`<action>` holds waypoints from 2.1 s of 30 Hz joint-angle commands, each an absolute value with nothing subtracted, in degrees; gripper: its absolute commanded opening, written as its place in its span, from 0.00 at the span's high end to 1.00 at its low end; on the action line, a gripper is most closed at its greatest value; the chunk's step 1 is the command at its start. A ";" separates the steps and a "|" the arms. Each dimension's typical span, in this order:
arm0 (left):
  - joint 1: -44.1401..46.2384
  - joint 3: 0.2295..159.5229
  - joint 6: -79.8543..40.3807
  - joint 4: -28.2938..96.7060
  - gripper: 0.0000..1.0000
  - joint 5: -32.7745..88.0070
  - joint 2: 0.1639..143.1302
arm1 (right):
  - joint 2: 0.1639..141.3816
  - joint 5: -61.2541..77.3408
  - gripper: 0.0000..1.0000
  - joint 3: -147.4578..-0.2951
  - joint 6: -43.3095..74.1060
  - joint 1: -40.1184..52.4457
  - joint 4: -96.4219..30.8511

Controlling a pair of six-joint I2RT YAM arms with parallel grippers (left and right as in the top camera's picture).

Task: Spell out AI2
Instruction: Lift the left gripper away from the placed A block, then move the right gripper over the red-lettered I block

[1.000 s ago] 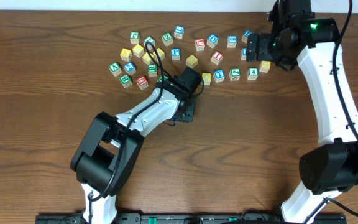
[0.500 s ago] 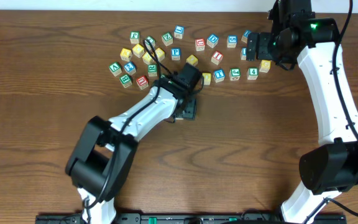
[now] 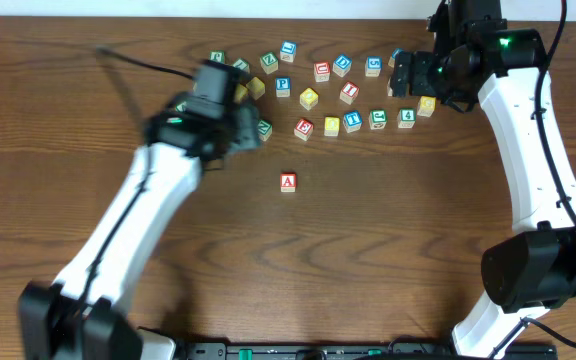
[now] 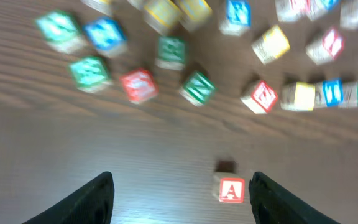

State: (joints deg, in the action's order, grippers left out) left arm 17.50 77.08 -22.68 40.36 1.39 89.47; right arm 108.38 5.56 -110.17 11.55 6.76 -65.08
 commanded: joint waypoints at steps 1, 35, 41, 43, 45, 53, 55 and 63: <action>10.87 78.89 -22.92 42.81 0.31 1.04 83.22 | 108.88 10.85 0.04 -109.91 11.77 7.44 -64.60; -1.96 78.11 -22.96 46.68 0.12 0.86 81.10 | 139.24 1.39 0.15 -139.35 27.57 16.99 -55.81; -1.96 78.06 -22.96 46.70 0.12 0.86 81.41 | 143.55 0.27 0.16 -139.35 30.79 16.93 -55.99; -1.96 78.06 -22.96 46.70 0.12 0.86 81.41 | 143.81 -0.08 0.14 -139.24 31.55 16.82 -56.16; -1.96 78.06 -22.96 46.68 0.12 0.86 81.41 | 143.81 -1.34 0.13 -139.22 32.40 16.82 -56.29; -1.96 77.84 -22.96 46.70 0.12 0.86 81.41 | 143.81 -5.52 0.11 -137.12 39.11 16.88 -57.78; -1.96 77.84 -22.96 46.70 0.12 0.86 81.45 | 143.81 -5.82 0.12 -135.83 39.44 16.88 -56.97; -1.96 77.84 -22.96 46.70 0.12 0.86 81.45 | 143.81 -5.87 0.17 -131.13 39.79 16.86 -53.04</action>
State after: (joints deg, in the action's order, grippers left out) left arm -1.78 77.60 -22.87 46.48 1.17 80.90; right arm 143.98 -4.64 -132.53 38.37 16.58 -53.71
